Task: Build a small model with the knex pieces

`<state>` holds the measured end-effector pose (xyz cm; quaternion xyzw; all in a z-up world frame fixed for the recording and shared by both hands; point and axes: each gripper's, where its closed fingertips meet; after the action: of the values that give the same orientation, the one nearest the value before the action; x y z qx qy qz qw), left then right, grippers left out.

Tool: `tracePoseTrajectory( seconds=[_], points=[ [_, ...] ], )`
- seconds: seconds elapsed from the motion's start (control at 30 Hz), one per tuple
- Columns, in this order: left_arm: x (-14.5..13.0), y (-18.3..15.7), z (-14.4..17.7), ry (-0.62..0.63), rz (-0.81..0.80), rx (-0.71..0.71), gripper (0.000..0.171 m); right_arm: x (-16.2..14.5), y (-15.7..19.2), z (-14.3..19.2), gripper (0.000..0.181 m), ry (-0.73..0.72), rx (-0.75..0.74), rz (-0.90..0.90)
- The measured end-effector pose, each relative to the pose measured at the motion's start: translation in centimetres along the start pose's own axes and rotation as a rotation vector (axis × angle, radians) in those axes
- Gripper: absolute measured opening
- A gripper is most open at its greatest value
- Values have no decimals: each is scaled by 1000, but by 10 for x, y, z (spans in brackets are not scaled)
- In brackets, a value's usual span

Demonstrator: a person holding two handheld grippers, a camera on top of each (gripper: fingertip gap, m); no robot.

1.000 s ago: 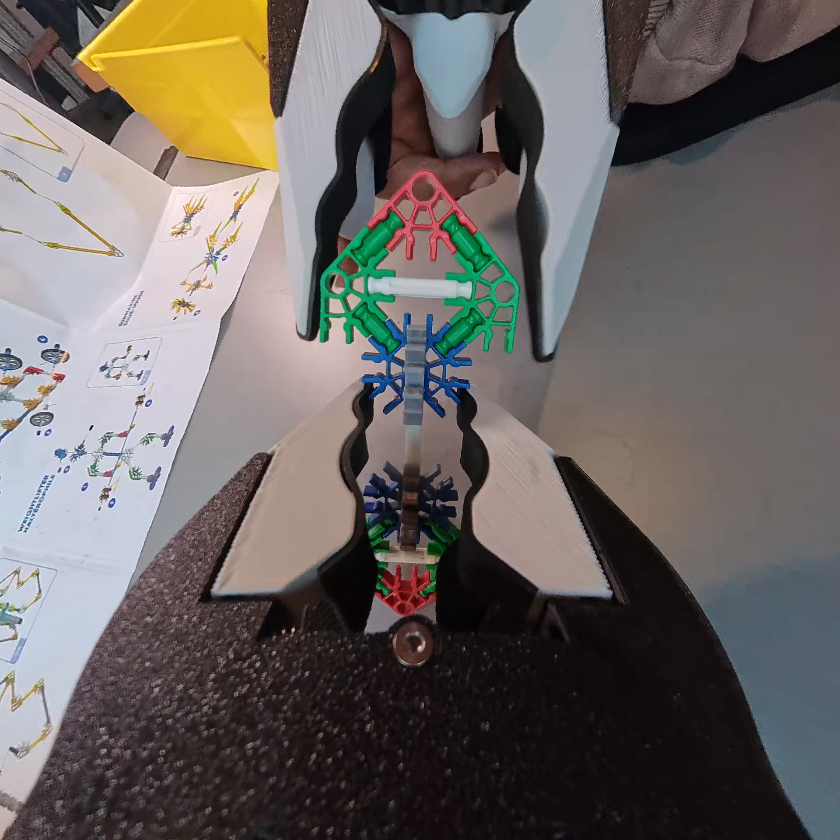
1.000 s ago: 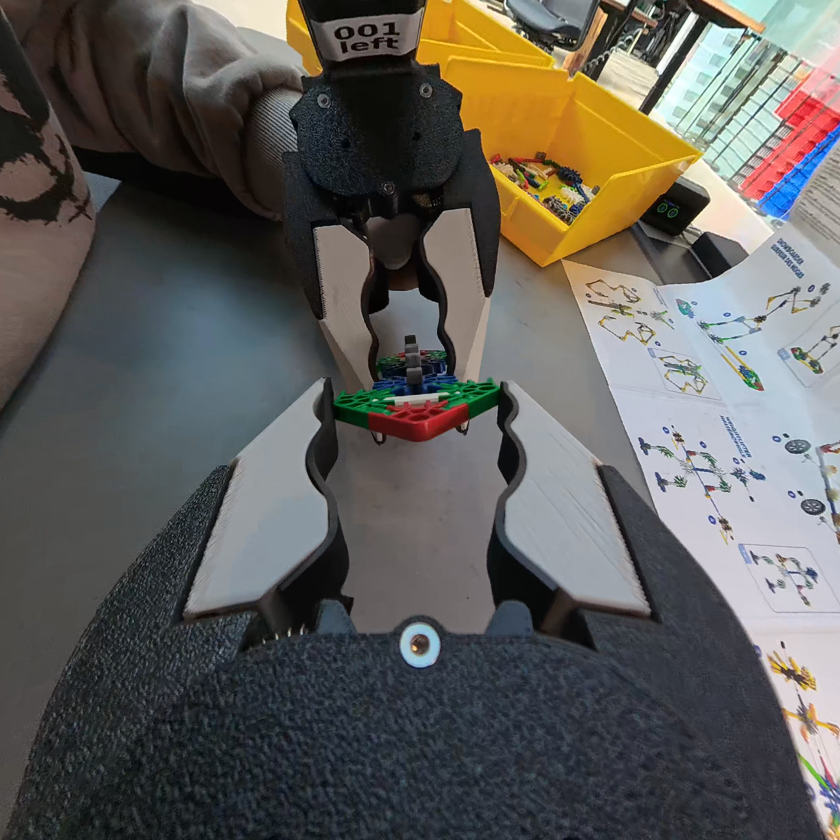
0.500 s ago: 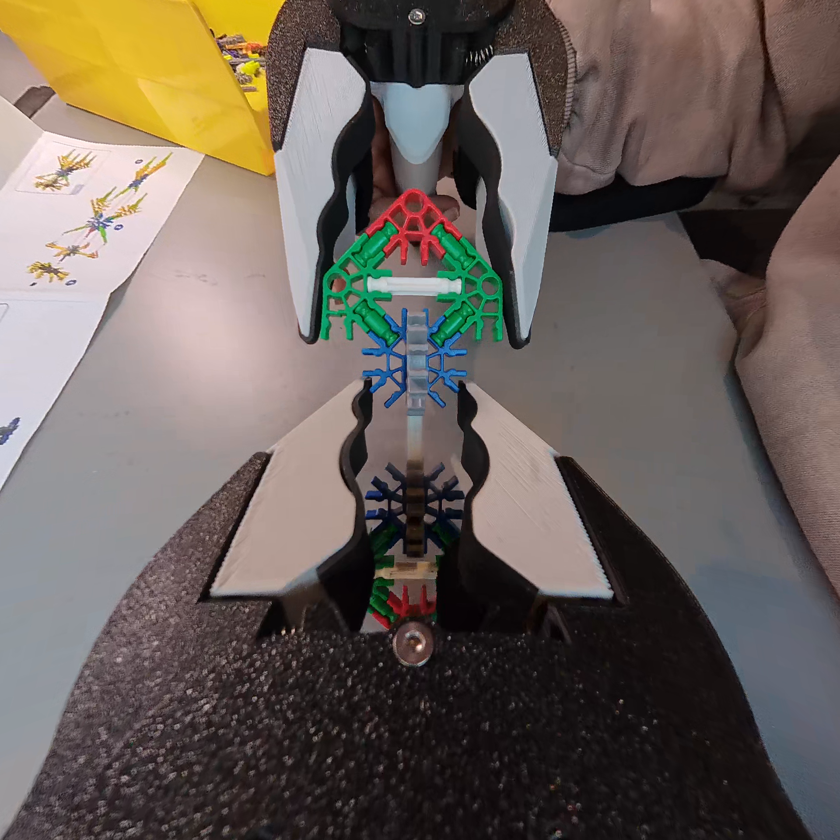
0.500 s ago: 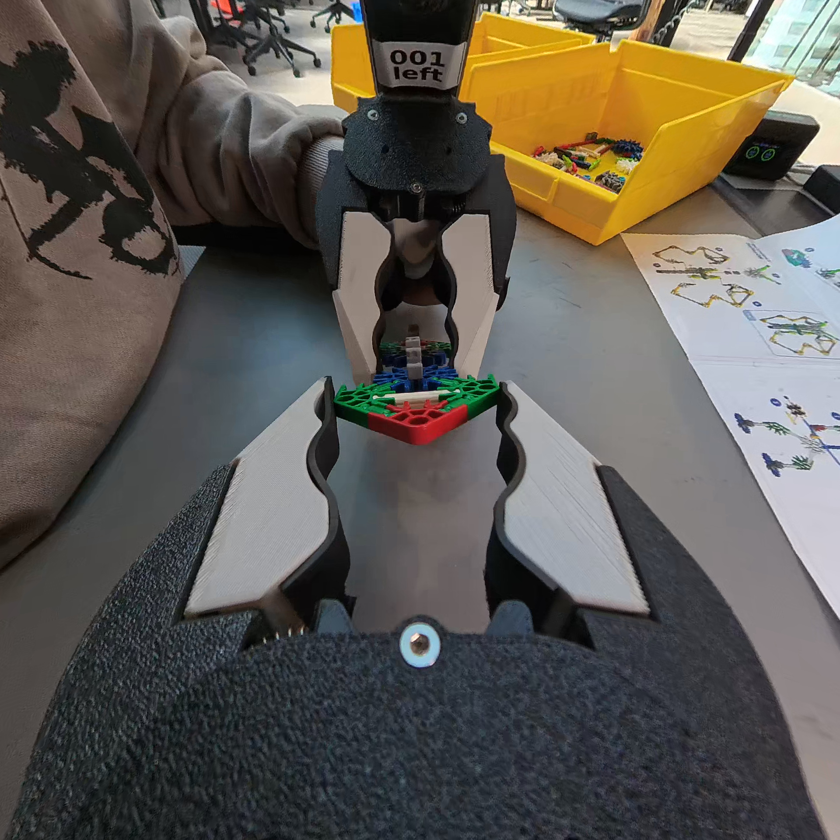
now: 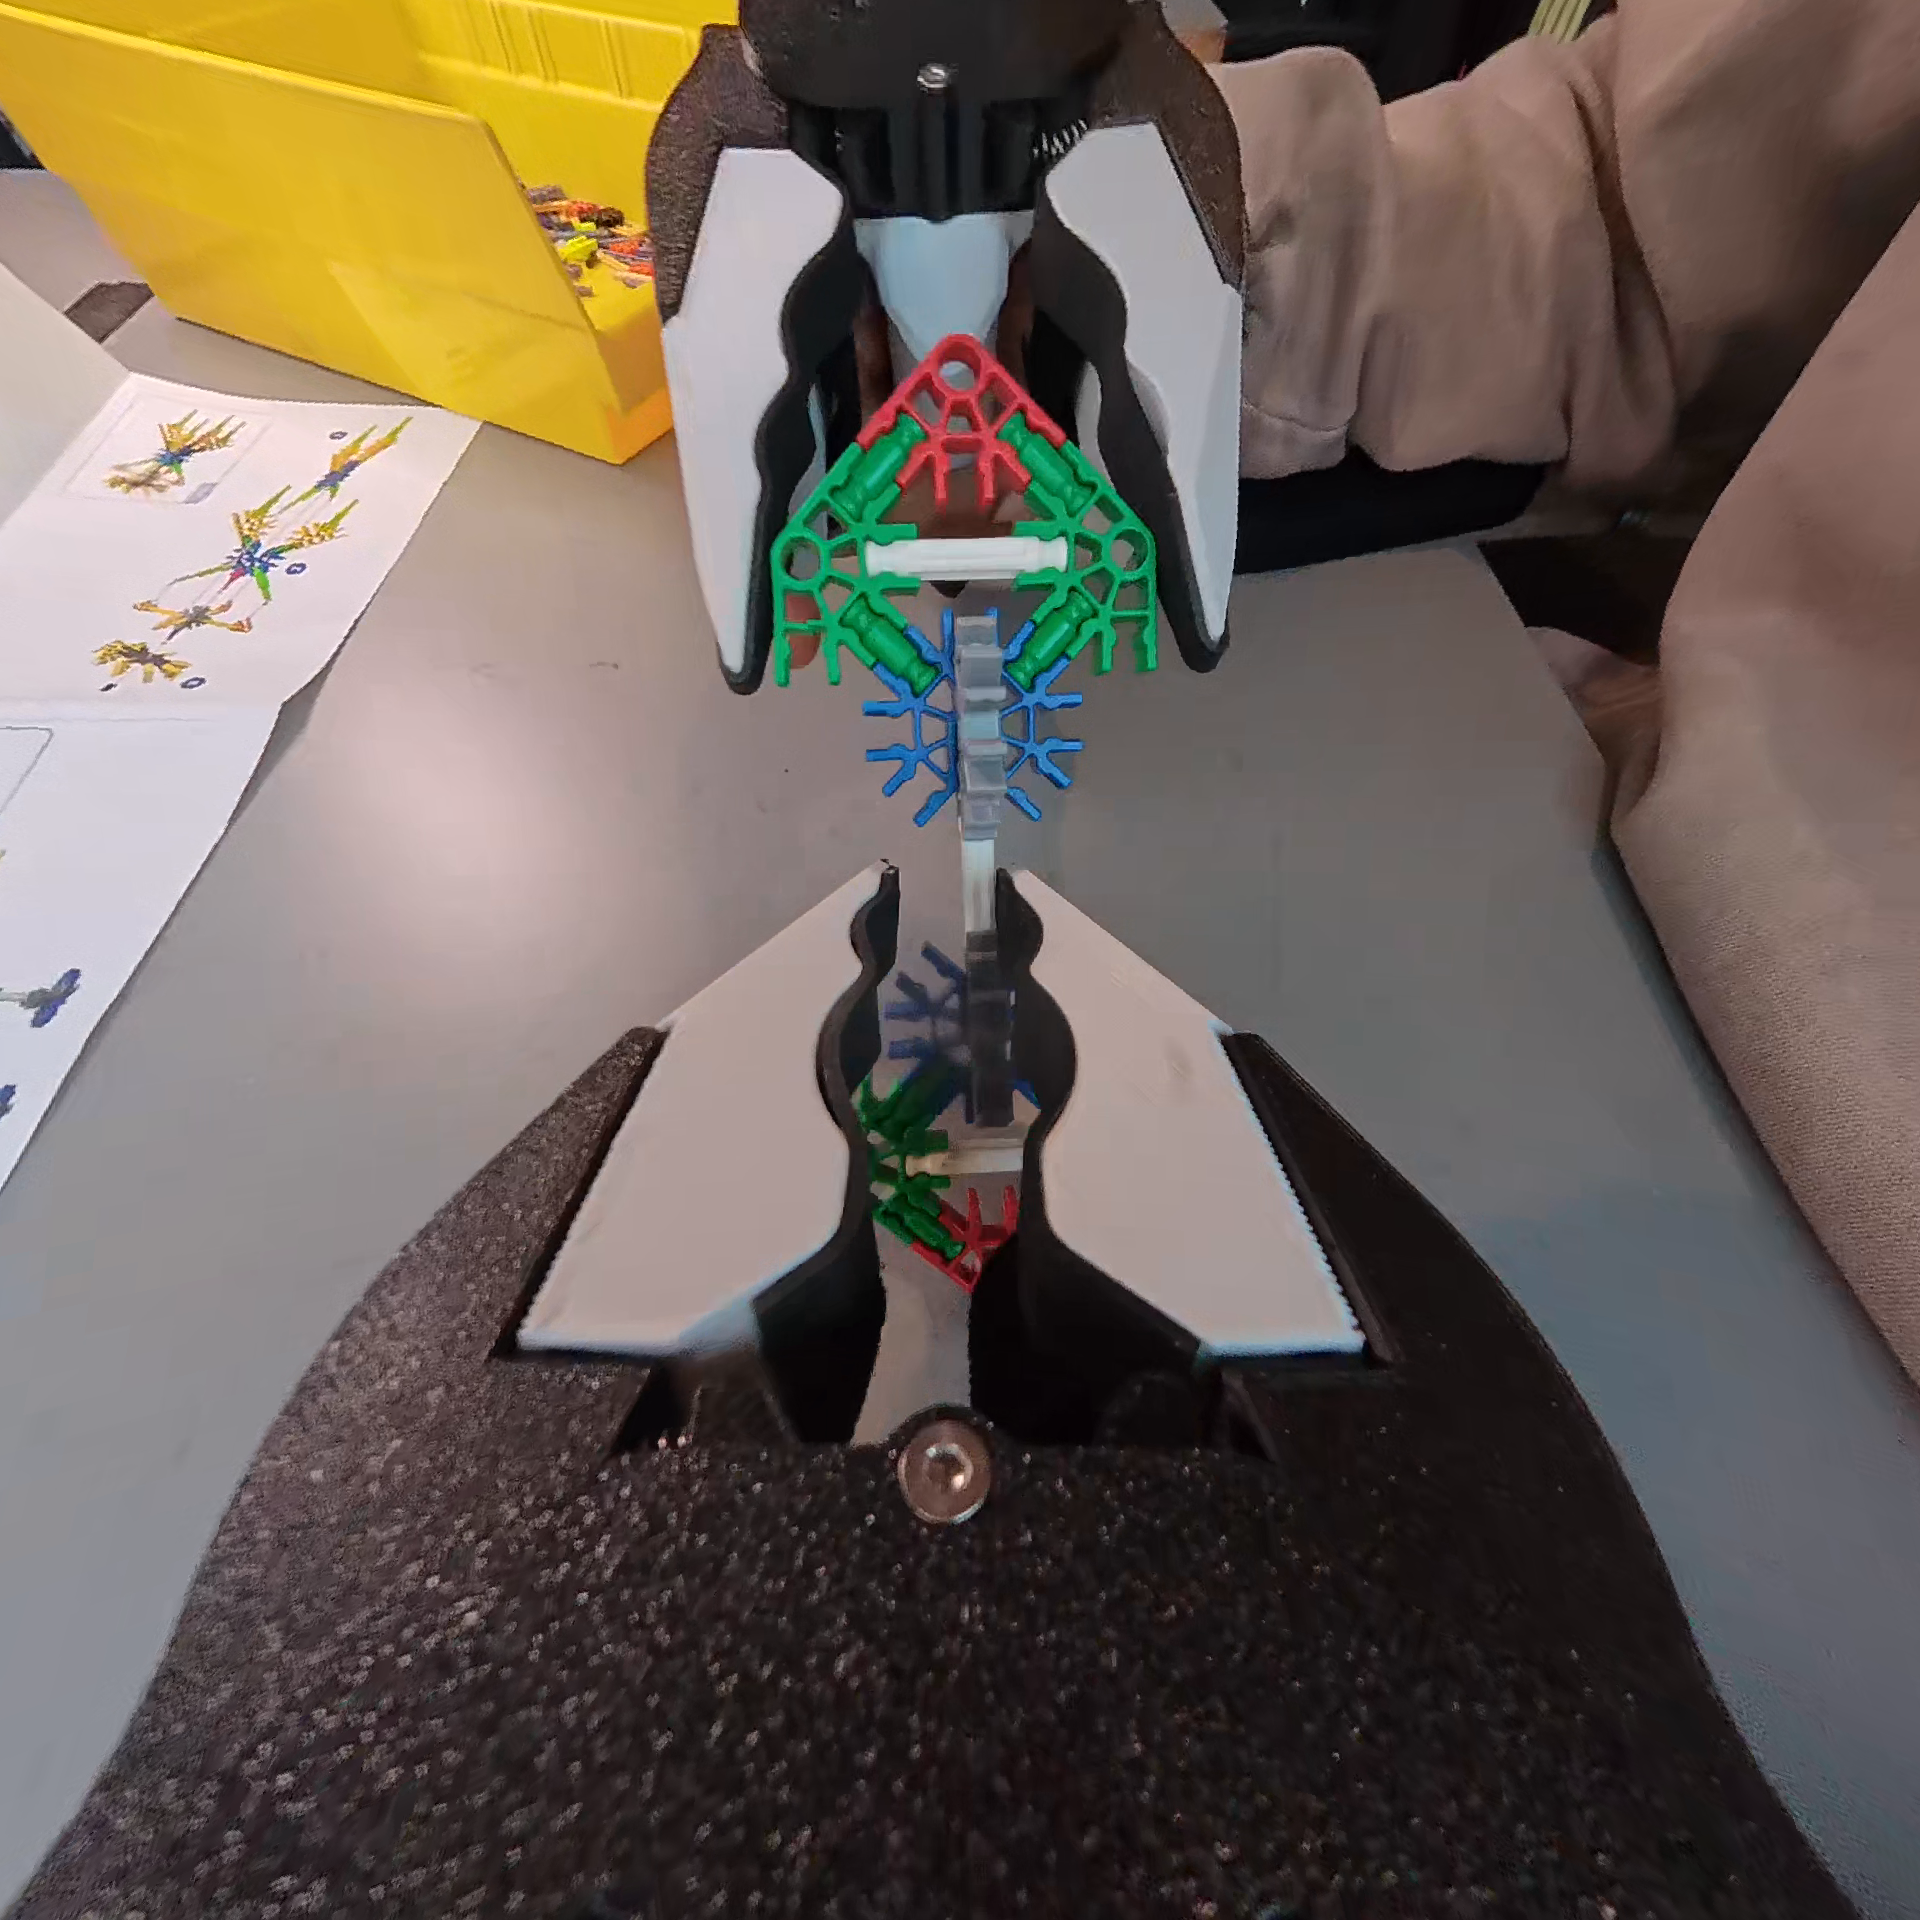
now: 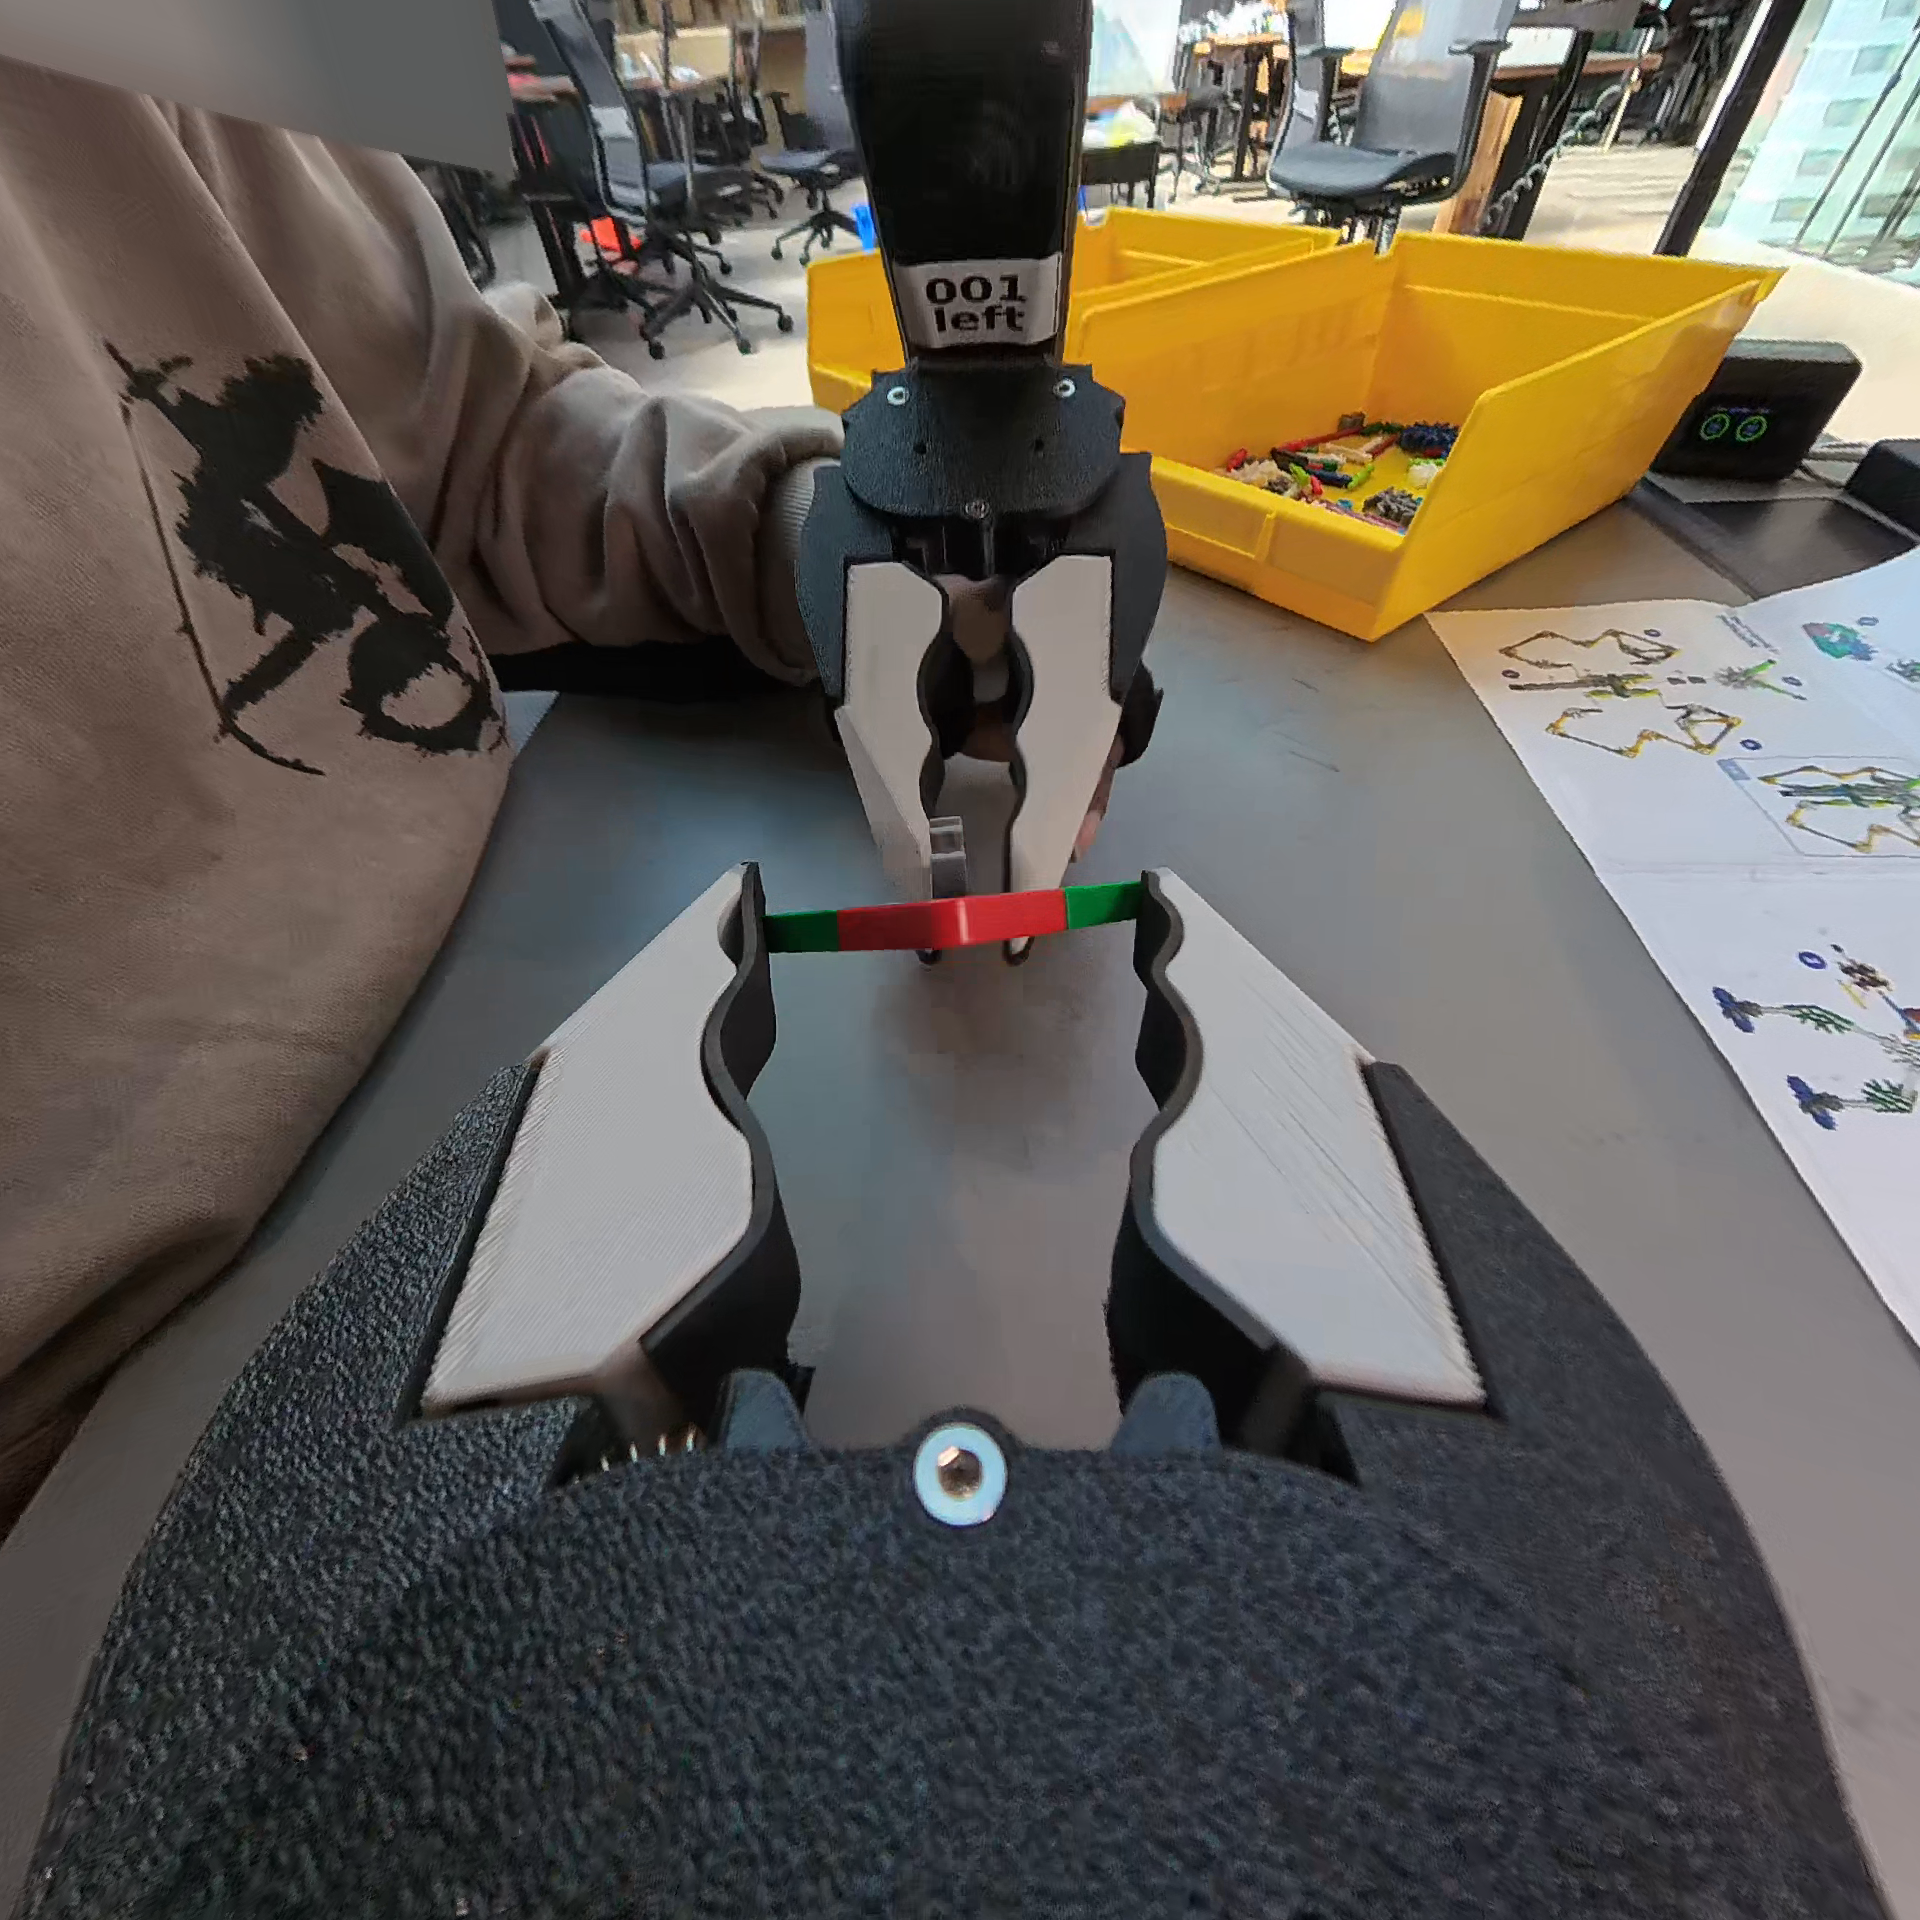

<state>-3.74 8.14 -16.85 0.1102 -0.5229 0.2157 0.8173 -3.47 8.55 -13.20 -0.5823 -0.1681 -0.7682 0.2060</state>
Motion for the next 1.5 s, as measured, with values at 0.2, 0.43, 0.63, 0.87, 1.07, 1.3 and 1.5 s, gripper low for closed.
tracePoseTrajectory(
  seconds=[0.2,0.43,0.63,0.87,1.07,1.3,1.5],
  points=[
    [6,17,5,43,-97,174,3,4,-20,0,70,-13,-88,-128],
    [-6,69,35,268,-376,609,3,7,-54,6,38,-103,-167,-553],
    [5,67,35,315,-570,723,3,7,-56,4,9,-149,-174,-579],
    [33,43,35,-68,-156,410,31,11,-55,16,4,-103,-202,-384],
    [26,11,27,-61,-98,138,36,21,-16,-1,4,-75,-108,-144],
    [44,-30,34,-243,114,-249,22,38,11,1,4,-133,34,-156],
    [47,-29,37,-295,243,-328,23,38,11,1,4,-136,17,-112]
  ],
)
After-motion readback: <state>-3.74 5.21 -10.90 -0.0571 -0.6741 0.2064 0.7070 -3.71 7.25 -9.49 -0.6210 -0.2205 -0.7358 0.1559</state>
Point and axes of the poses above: each gripper's, where its closed fingertips meet, z back along the fingers, x out of its top, y = z × x across the jaws, and after that the axes turned 5 degrees about -x, right-handed
